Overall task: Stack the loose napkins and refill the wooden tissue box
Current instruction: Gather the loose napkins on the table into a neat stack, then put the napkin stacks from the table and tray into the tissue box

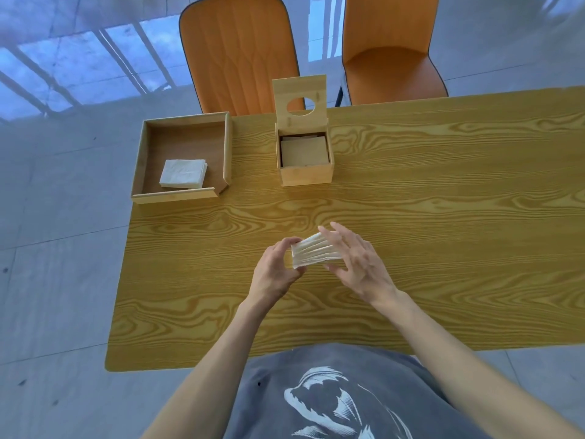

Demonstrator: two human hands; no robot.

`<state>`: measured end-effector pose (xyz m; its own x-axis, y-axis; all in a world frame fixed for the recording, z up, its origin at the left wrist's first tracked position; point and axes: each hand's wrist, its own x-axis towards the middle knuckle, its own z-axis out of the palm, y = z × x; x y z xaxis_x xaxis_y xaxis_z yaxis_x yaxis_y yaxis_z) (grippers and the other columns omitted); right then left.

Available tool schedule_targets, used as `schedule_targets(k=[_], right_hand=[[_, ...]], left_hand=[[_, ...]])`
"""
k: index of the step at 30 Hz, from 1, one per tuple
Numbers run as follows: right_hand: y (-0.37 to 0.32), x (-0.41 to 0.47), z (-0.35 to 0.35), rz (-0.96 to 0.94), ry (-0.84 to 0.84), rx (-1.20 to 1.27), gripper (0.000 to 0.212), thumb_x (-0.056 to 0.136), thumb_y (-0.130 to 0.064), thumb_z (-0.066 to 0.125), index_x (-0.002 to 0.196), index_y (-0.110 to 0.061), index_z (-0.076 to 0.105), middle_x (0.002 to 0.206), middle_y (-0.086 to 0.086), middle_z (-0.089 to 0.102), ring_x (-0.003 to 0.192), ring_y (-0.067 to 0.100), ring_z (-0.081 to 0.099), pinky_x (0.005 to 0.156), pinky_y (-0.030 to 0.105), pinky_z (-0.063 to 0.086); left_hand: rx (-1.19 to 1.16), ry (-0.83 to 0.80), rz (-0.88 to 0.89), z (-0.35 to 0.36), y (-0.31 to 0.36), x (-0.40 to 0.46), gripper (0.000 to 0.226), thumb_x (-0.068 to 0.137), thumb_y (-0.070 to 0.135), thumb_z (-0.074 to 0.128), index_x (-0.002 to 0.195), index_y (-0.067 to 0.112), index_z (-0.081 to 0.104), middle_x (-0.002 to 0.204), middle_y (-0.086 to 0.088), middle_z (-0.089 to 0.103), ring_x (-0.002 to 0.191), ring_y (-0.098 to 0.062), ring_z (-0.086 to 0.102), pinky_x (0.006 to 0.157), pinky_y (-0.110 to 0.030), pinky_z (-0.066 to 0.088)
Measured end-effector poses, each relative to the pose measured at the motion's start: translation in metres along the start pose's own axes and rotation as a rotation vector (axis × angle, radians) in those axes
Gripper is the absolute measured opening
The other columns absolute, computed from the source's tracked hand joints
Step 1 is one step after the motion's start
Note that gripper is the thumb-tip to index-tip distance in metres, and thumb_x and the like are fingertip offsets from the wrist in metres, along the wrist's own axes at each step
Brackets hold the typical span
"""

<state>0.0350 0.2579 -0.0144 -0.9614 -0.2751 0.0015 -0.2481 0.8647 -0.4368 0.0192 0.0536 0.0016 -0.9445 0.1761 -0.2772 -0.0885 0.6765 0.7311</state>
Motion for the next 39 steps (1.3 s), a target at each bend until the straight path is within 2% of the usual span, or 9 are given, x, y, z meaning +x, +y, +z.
schedule_targets(k=[3,6,9,12,17,22,27,35,39], right_hand=[[0.001,0.0,0.003,0.03,0.019,0.013,0.061,0.09,-0.021,0.069,0.146,-0.022,0.045,0.135,0.009,0.057,0.12,0.029,0.057,0.095,0.048,0.05],[0.003,0.002,0.001,0.044,0.056,0.012,0.059,0.087,-0.024,0.073,0.142,-0.022,0.051,0.121,0.005,0.06,0.111,0.024,0.058,0.093,0.041,0.05],[0.004,0.006,-0.005,0.042,0.073,0.074,0.04,0.082,-0.021,0.078,0.121,-0.019,0.065,0.116,0.001,0.063,0.108,0.021,0.06,0.095,0.04,0.048],[0.003,0.008,-0.01,0.034,0.107,0.139,0.03,0.079,-0.01,0.079,0.106,-0.016,0.068,0.108,-0.003,0.07,0.101,0.018,0.067,0.093,0.036,0.049],[0.007,0.008,-0.008,0.053,0.027,0.149,0.034,0.079,-0.006,0.077,0.11,-0.016,0.069,0.105,-0.002,0.075,0.095,0.018,0.071,0.088,0.036,0.054],[0.008,0.023,-0.025,0.181,0.043,0.298,0.03,0.087,-0.019,0.074,0.116,-0.02,0.067,0.102,-0.006,0.075,0.086,0.013,0.07,0.078,0.029,0.055],[0.008,0.077,-0.056,0.165,0.138,0.431,0.037,0.087,-0.017,0.073,0.123,-0.011,0.063,0.106,0.008,0.073,0.087,0.017,0.072,0.075,0.033,0.062],[0.013,0.178,-0.086,0.166,0.284,0.427,0.029,0.093,-0.015,0.066,0.122,-0.009,0.065,0.116,0.012,0.068,0.088,0.016,0.066,0.073,0.009,0.053],[0.016,0.205,-0.088,0.191,0.311,0.35,0.03,0.093,-0.019,0.066,0.122,-0.013,0.064,0.112,0.008,0.07,0.083,0.015,0.065,0.077,0.026,0.056]], left_hand=[[0.045,0.013,-0.01,0.001,-0.002,0.002,0.04,0.082,0.018,0.074,0.12,0.025,0.063,0.12,0.006,0.068,0.114,-0.017,0.058,0.09,-0.026,0.04],[0.02,0.034,0.014,0.002,0.0,0.004,0.029,0.084,0.013,0.072,0.111,0.023,0.067,0.11,0.005,0.072,0.107,-0.016,0.063,0.09,-0.033,0.047],[-0.068,0.061,0.029,0.001,0.001,0.006,0.023,0.082,0.011,0.072,0.102,0.021,0.069,0.101,0.007,0.074,0.101,-0.012,0.066,0.09,-0.039,0.051],[-0.04,0.073,0.06,0.0,0.001,0.009,0.024,0.081,0.015,0.072,0.102,0.024,0.066,0.105,0.011,0.072,0.102,-0.012,0.065,0.09,-0.039,0.05],[0.032,-0.006,0.034,-0.001,0.0,0.01,0.03,0.082,0.015,0.071,0.109,0.027,0.063,0.112,0.01,0.071,0.108,-0.012,0.064,0.087,-0.033,0.05],[-0.21,0.038,-0.041,-0.011,0.007,0.029,0.027,0.084,0.015,0.076,0.11,0.016,0.067,0.106,0.005,0.074,0.1,-0.005,0.067,0.092,-0.029,0.052],[-0.334,0.056,-0.015,-0.048,0.031,0.073,0.039,0.085,0.017,0.075,0.121,0.01,0.062,0.112,-0.003,0.071,0.101,-0.017,0.07,0.086,-0.028,0.059],[-0.325,0.236,-0.027,-0.093,0.065,0.151,0.03,0.09,0.027,0.07,0.117,0.014,0.068,0.102,0.005,0.071,0.097,-0.013,0.068,0.09,-0.034,0.057],[-0.264,0.294,-0.092,-0.096,0.07,0.177,0.026,0.091,0.033,0.065,0.113,0.019,0.07,0.102,0.005,0.074,0.098,-0.014,0.068,0.092,-0.041,0.055]])
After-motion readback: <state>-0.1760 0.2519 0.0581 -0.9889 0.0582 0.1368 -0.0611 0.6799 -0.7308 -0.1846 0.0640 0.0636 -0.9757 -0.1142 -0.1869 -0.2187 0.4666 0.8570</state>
